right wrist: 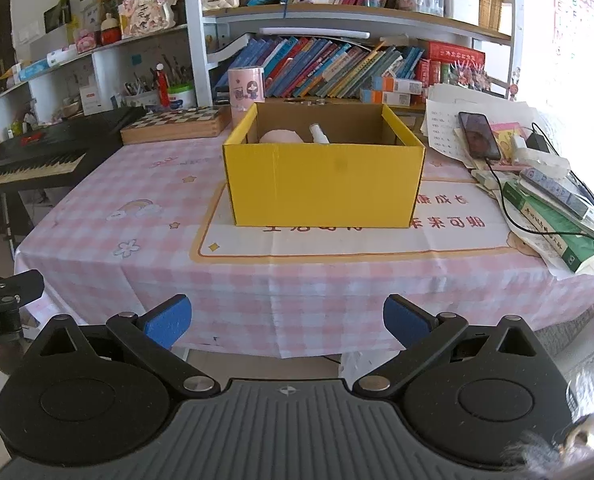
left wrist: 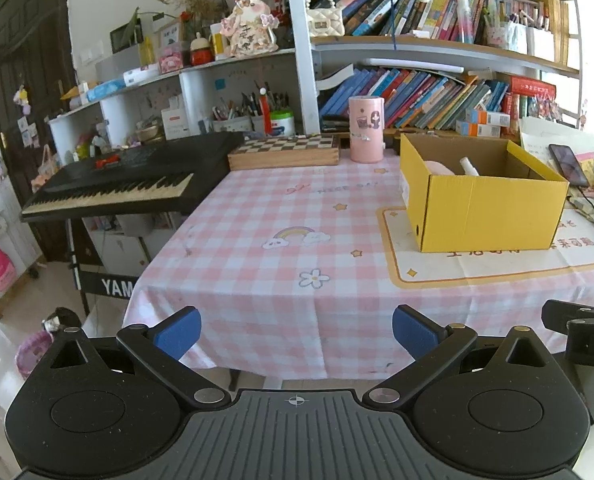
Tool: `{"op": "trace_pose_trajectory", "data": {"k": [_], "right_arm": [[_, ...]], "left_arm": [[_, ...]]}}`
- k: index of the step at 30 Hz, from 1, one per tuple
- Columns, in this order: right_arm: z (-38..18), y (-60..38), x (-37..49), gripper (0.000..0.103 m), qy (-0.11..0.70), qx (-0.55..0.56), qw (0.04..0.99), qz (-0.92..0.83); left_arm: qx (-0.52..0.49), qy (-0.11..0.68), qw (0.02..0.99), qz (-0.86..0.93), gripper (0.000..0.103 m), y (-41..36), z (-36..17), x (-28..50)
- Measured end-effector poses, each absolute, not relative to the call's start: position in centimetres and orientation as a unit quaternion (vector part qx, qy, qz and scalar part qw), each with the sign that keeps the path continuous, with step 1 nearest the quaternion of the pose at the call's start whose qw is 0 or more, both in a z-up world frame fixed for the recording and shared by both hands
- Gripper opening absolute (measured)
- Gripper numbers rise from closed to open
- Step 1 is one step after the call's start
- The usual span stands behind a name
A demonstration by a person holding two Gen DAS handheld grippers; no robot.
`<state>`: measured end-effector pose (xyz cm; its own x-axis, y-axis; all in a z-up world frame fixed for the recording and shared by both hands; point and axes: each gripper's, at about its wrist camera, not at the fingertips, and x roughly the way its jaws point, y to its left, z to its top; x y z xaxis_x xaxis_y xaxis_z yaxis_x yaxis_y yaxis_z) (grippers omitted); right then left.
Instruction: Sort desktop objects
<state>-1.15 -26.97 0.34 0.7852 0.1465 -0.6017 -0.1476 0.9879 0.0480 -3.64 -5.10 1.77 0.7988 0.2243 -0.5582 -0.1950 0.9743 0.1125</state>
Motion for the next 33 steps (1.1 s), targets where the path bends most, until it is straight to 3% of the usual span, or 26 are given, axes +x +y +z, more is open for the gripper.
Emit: {"op": "trace_pose_trajectory", "data": {"k": [33], "right_arm": [[0.4,-26.6,-0.7,0.103,0.326,-0.001,0.943,0.061]], "left_arm": [[0.039,0.301,0.949,0.089,0.103,-5.6,1.5,-2.6]]}}
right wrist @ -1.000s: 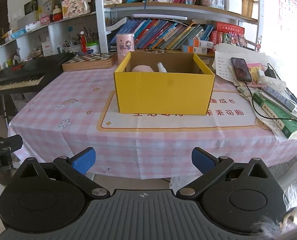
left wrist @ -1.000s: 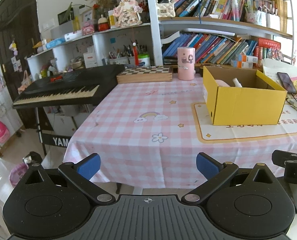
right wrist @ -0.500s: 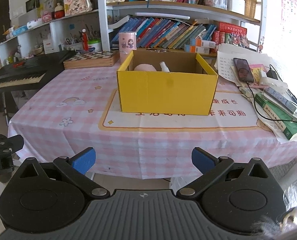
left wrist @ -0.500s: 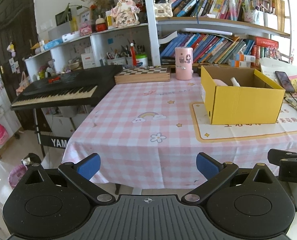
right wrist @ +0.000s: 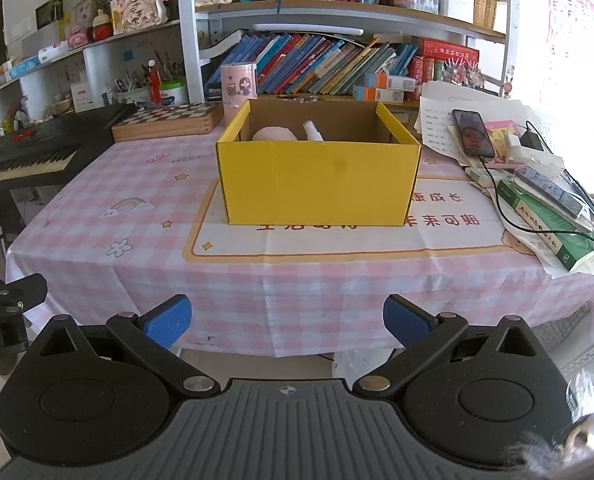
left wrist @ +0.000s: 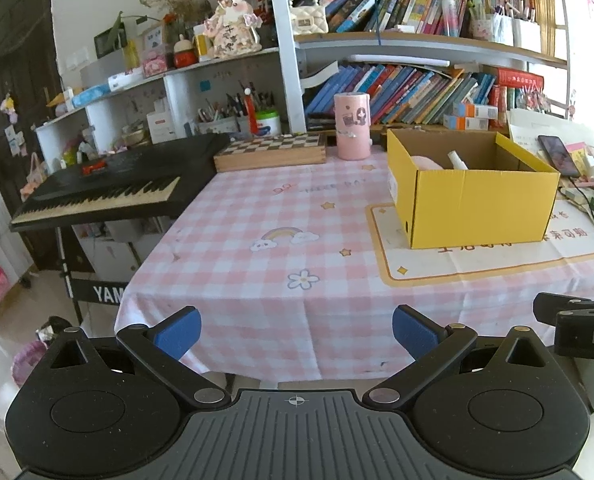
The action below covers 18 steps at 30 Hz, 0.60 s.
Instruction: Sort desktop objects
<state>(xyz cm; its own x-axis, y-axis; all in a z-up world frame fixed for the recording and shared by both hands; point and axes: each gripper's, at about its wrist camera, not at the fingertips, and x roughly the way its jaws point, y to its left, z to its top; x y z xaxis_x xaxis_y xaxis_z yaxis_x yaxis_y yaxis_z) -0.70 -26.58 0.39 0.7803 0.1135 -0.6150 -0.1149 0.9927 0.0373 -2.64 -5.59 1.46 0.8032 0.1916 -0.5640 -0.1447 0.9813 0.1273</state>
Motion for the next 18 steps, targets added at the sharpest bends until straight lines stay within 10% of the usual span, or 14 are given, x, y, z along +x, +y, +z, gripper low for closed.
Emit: {"op": "trace_pose_trajectory", "data": {"k": [18], "right_arm": [[0.02,-26.37,0.04,0.103,0.339,-0.002,0.938,0.076]], "left_arm": [[0.033,0.312,0.945,0.091,0.103,-5.4,1.07,-2.09]]}}
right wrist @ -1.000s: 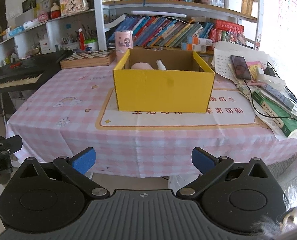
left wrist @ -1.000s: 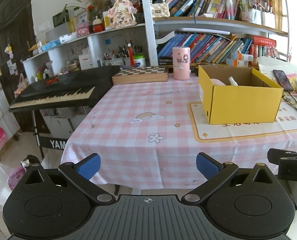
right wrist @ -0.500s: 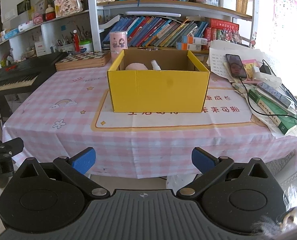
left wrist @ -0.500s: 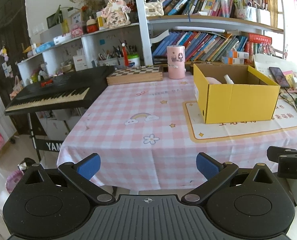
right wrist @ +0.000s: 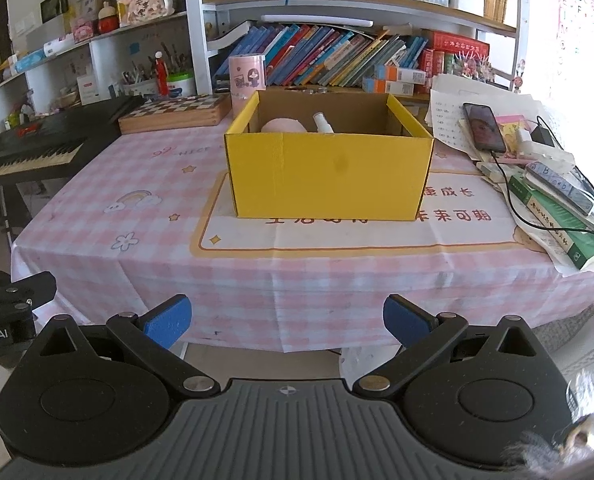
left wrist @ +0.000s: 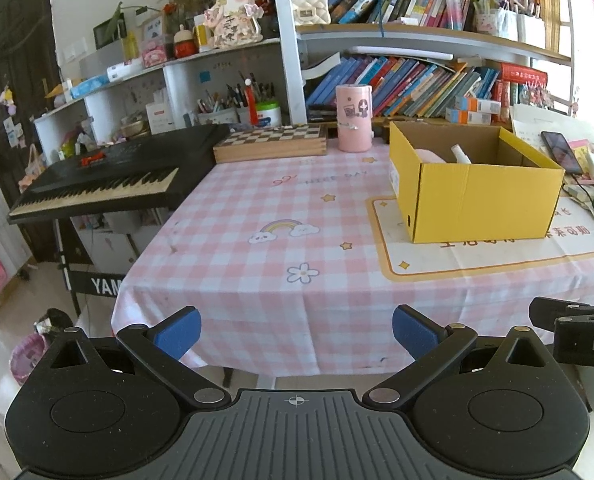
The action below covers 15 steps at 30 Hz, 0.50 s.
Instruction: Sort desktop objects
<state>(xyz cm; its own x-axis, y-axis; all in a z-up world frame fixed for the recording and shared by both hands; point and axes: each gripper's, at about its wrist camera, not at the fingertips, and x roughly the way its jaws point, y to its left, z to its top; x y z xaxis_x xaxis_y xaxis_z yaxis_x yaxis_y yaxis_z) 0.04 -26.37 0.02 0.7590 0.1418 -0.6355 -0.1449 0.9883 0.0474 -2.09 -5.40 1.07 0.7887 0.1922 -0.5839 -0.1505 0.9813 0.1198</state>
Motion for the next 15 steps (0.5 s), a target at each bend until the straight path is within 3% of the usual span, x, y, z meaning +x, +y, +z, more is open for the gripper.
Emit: {"op": "trace_pose_trajectory", "data": {"k": [15], "right_arm": [[-0.17,-26.21,0.29,0.103,0.344,-0.001,0.935,0.088]], "left_arm": [[0.031,0.316,0.944,0.09,0.103,-5.43,1.01,-1.87]]}}
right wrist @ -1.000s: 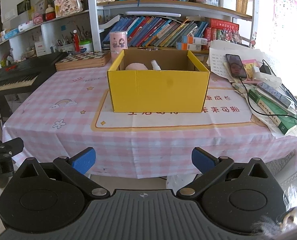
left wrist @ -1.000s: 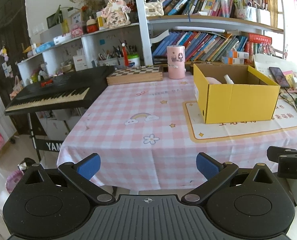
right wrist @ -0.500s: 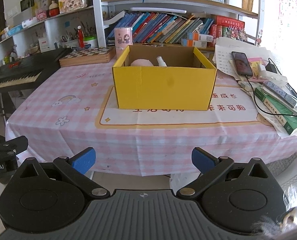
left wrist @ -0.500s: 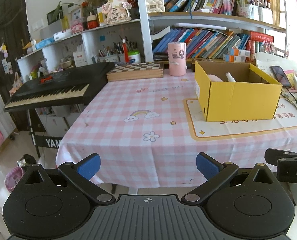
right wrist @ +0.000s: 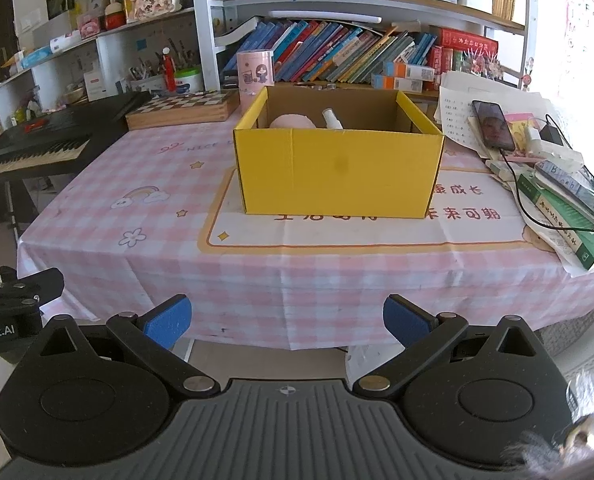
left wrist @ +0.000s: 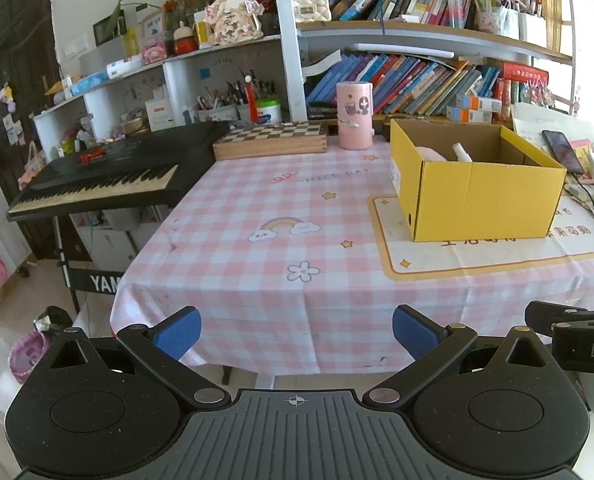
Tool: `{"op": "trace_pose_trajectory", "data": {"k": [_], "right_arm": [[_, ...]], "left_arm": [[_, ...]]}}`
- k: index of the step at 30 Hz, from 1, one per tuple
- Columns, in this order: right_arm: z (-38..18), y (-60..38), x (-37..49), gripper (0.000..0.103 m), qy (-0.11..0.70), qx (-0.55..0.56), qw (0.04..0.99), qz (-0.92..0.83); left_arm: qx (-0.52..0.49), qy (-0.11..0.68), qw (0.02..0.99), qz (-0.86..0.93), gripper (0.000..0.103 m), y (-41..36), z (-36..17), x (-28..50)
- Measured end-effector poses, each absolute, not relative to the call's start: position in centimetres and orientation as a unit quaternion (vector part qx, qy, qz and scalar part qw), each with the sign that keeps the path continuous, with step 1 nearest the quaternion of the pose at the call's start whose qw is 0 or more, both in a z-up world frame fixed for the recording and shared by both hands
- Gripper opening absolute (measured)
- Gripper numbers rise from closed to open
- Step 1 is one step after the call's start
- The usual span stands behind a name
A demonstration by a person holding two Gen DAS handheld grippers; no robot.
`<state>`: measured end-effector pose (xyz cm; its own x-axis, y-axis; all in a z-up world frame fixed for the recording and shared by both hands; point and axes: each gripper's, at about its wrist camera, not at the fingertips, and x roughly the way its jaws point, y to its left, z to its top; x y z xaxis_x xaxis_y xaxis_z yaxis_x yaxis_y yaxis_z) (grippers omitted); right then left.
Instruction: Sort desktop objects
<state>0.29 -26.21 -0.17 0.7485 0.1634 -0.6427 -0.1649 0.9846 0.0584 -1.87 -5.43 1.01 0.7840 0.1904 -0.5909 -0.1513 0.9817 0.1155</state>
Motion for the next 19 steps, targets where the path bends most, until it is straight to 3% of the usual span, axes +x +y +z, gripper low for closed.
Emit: {"op": "trace_pose_trajectory", "data": {"k": [19], "right_arm": [[-0.18,-26.05,-0.02,0.103,0.344,-0.002,0.934,0.094]], "left_arm": [[0.021,0.304,0.948,0.092,0.103,-5.35,1.31,-2.38]]}}
